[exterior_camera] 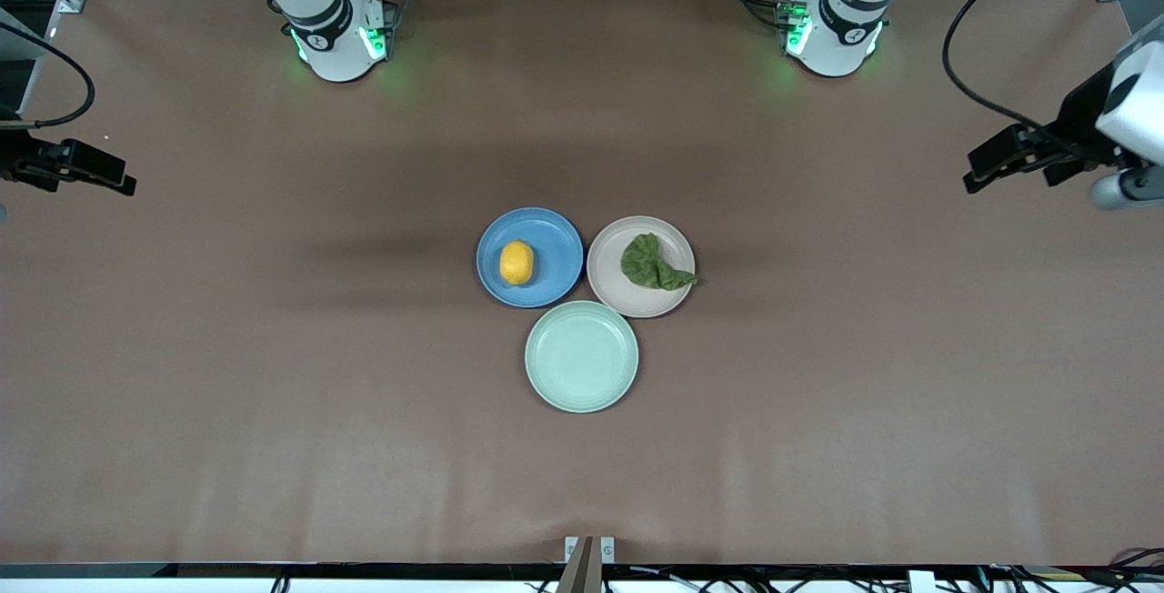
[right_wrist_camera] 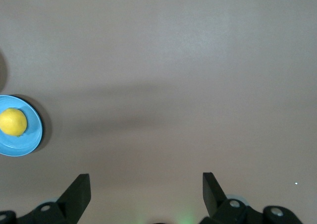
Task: Pick lemon and lettuce from blue and beige plates
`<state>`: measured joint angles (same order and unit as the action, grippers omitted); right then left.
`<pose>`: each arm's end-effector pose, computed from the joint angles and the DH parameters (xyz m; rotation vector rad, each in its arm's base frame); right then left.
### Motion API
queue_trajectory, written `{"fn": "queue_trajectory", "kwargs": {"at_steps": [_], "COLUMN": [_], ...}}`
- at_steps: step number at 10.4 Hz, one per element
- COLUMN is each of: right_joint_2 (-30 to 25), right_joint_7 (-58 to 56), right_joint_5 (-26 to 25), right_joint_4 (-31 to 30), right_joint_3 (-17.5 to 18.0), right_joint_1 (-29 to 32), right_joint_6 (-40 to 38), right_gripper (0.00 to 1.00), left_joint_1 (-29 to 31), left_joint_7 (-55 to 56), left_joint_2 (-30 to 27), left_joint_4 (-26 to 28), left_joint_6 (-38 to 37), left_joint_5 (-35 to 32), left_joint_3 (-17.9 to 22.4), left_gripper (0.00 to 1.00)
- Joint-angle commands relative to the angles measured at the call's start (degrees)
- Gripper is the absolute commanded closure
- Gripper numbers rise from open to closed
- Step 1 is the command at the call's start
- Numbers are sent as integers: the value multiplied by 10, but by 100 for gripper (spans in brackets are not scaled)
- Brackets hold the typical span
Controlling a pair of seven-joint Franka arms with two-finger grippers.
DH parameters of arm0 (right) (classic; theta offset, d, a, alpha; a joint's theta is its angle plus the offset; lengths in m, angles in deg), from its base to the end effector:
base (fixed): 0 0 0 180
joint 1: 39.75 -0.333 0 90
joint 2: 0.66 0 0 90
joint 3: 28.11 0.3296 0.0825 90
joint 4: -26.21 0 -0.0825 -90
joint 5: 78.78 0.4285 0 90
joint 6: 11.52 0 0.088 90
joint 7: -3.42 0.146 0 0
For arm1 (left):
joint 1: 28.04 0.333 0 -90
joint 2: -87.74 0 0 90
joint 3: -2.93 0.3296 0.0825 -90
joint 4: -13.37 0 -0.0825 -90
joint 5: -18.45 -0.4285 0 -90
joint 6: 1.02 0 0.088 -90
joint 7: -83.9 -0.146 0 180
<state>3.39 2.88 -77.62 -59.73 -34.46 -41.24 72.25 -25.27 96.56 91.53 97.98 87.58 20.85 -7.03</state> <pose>0.6039 -0.0461 0.5841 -3.1174 0.1161 0.1677 0.6132 -0.0802 0.6060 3.0848 0.1463 -0.0073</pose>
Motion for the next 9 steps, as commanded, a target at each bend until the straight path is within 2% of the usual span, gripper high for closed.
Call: {"fn": "queue_trajectory", "kwargs": {"at_steps": [1,3,6,9], "right_joint_2": [9,9,10,10], "right_joint_7": [1,1,1,1], "right_joint_5": [-6,-5,-6,-6], "right_joint_4": [17,17,17,17], "right_joint_3": [1,1,1,1], "right_joint_1": [3,3,4,4], "right_joint_6": [-4,0,2,3], "right_gripper": [0,0,0,0], "left_joint_1": [-9,-13,-15,-78], "left_joint_7": [16,21,140,251], "left_joint_2": [31,55,101,150], "left_joint_4": [-1,-1,3,4], "left_joint_6": [23,41,82,114], "left_joint_5": [13,13,6,-19], "left_joint_3": [-16,-45,-119,-125], "left_gripper": [0,0,0,0]}}
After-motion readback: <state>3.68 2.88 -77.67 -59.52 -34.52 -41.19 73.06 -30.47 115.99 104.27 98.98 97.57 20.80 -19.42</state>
